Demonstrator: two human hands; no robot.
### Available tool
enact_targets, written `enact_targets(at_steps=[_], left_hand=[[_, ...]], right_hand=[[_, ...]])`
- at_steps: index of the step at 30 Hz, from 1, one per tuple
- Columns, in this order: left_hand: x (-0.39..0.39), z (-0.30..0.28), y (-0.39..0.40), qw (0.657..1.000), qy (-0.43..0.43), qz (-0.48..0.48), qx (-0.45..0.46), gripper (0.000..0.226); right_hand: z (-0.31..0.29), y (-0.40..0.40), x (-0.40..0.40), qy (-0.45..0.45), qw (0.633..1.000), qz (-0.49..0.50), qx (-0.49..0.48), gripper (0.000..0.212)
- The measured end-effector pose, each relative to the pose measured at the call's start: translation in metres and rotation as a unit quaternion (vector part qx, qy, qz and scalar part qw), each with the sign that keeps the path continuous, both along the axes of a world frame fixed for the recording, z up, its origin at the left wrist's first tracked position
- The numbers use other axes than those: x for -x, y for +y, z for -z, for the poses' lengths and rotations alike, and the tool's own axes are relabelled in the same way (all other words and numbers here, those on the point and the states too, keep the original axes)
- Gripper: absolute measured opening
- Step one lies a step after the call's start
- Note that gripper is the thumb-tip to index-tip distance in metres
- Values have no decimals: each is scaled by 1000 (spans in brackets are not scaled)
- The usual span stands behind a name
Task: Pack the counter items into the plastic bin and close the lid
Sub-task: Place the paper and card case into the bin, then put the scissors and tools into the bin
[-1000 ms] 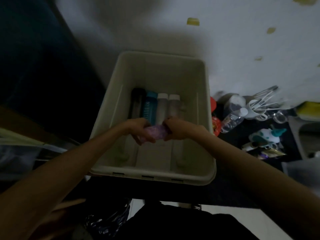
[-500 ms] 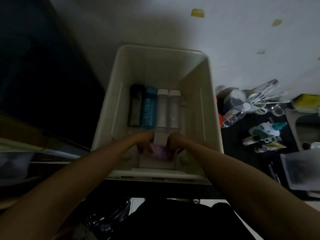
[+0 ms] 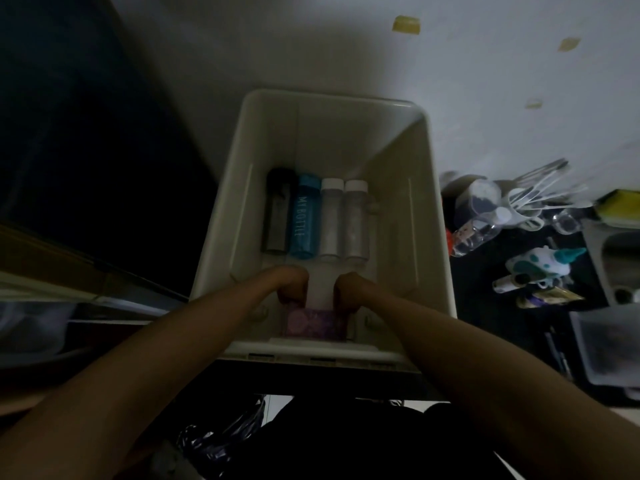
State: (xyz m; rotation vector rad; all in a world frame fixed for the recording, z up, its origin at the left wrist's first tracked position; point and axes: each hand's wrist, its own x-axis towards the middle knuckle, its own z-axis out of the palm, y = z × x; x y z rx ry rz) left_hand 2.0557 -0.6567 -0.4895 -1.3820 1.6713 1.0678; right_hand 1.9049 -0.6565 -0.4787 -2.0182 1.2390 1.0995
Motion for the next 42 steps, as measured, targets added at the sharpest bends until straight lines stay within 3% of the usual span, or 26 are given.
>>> enact_targets(at_steps=[4,10,14,19,23,26,28,30,32,36,42], left_hand=[[-3,6,-2,999,13,37,12,37],[-3,7,-1,1000,23,15,2,36],[-2,4,1,1000,23,-15,10,37],[0,-6,-4,997,31,-52,-51,35],[-6,-41,-20,994,37,22,101,34],[-9,-82,-24,961,108,-28,254,27],[-3,-111,-17,916,205,-112,327,22],[14,-140,-4,862,292,-172,376,16],[39,-164,8,827,348,-188,400,12],[101,-196,20,803,412,-194,384,8],[197,-190,29,817,439,-155,340,8]], right_hand=[[-3,0,3,0,1000,7,-30,35],[-4,-1,9,-48,996,67,-26,38],[-1,-3,10,-24,997,56,-40,38],[-14,-7,11,-37,997,69,-21,48],[-54,-26,16,-119,985,123,2,35],[-106,-25,43,-287,937,165,112,24],[-145,-7,72,-432,853,227,184,18],[-174,13,102,-521,773,295,212,15],[-185,27,131,-538,732,350,229,13],[-174,48,187,-497,693,414,318,10],[-160,75,289,-467,667,459,355,6]])
